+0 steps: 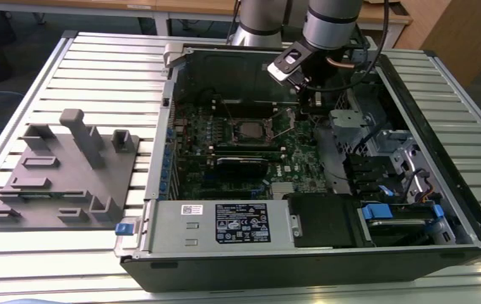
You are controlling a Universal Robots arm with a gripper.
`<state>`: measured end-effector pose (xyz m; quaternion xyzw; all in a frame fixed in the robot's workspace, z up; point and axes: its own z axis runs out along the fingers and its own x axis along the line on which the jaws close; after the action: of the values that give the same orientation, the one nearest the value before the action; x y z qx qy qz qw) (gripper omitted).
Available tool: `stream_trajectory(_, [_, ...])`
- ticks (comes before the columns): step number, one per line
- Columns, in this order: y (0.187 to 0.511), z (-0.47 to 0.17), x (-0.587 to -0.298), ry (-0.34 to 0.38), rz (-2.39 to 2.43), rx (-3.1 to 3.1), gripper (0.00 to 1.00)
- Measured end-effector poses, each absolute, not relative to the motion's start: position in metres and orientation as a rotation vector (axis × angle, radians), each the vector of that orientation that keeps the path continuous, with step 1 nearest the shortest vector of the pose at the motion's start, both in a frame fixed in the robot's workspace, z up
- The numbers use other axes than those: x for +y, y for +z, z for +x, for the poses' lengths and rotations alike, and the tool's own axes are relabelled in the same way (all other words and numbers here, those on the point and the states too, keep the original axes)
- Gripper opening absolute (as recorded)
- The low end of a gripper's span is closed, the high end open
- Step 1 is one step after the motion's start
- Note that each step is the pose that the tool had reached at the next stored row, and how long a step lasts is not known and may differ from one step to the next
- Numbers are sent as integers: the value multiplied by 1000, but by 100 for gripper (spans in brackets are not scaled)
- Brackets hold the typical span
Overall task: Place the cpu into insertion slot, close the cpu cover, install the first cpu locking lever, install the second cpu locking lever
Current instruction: 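Close the cpu cover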
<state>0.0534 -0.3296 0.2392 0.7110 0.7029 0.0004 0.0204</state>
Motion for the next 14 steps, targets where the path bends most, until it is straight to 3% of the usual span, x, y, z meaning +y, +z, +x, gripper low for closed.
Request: stream_trajectory(14, [239, 36, -330, 10, 2201, 2176, 11])
